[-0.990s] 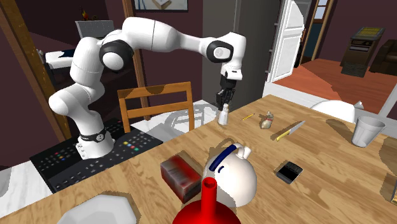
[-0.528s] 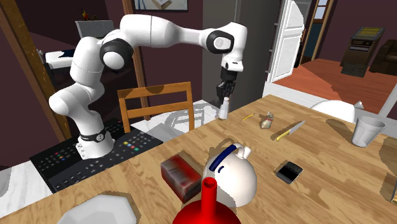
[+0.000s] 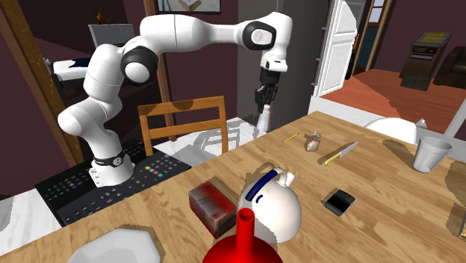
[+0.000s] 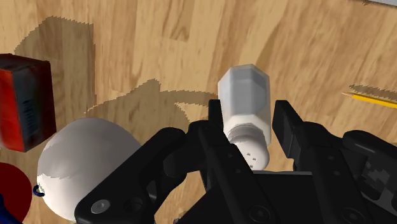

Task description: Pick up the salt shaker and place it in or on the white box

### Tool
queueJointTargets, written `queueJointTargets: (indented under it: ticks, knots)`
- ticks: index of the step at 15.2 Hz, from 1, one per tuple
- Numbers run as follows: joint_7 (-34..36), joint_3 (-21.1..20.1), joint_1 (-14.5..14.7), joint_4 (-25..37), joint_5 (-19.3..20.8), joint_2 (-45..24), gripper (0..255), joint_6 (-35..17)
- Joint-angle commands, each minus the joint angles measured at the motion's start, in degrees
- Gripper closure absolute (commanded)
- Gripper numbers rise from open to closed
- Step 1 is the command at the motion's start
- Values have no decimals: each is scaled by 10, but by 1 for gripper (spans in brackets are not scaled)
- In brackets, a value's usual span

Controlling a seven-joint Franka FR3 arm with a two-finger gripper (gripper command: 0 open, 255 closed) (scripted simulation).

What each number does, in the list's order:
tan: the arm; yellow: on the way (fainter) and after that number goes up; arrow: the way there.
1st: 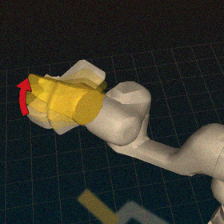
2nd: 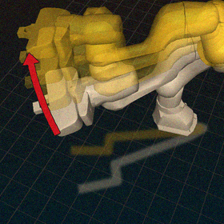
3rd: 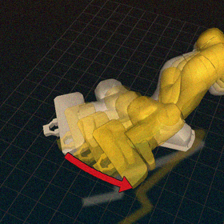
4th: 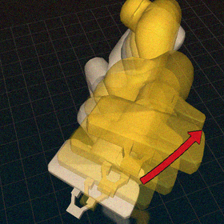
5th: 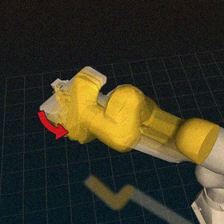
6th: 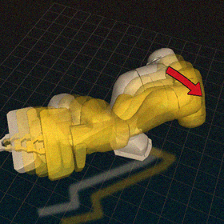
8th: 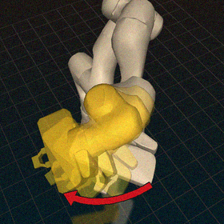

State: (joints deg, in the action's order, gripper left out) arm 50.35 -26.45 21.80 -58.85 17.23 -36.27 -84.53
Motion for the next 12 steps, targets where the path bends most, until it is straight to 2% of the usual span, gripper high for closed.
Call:
queueJointTargets:
  ticks: [1, 3, 7, 12]
  knots:
    - [-2, 1, 5, 24, 1, -4, 255, 19]
    - [-4, 2, 11, 50, 4, -11, 255, 37]
    - [-39, -3, -61, -82, -22, 75, 255, -11]
    - [-97, 3, -131, -188, -50, 154, 255, -48]
